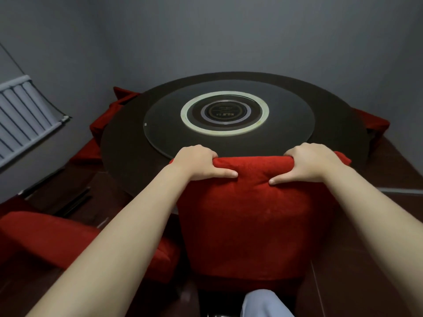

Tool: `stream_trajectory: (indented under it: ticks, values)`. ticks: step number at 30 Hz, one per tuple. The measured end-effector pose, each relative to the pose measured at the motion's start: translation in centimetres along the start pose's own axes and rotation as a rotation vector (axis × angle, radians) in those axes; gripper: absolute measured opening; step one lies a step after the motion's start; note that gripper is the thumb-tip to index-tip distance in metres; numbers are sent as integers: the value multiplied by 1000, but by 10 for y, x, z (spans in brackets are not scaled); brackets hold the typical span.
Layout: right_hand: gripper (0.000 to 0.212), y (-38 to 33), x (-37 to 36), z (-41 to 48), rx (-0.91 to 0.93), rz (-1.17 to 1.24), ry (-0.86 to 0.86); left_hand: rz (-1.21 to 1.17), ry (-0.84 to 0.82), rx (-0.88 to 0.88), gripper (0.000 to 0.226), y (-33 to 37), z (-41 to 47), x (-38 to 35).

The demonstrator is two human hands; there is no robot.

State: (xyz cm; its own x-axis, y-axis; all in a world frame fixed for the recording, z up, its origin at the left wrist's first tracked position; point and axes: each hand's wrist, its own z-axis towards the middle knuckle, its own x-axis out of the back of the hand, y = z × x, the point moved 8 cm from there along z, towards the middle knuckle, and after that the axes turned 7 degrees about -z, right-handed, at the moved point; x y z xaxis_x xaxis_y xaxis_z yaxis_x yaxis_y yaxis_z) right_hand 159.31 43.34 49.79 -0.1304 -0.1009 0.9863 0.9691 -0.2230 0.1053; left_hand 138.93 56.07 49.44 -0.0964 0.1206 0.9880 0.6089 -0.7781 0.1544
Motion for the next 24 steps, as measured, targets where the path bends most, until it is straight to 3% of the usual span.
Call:
stream_trajectory:
  ticks: [10,19,24]
  values:
    - [94,-14,4,21,-70,-39,29,-88,-63,39,82,-32,28,11]
    - [90,-22,6,10,-67,-68,110,-41,61,25,72,-27,9,12]
    - [92,-26,7,-16,-57,-91,134,19,87,-19,84,-12,-13,7]
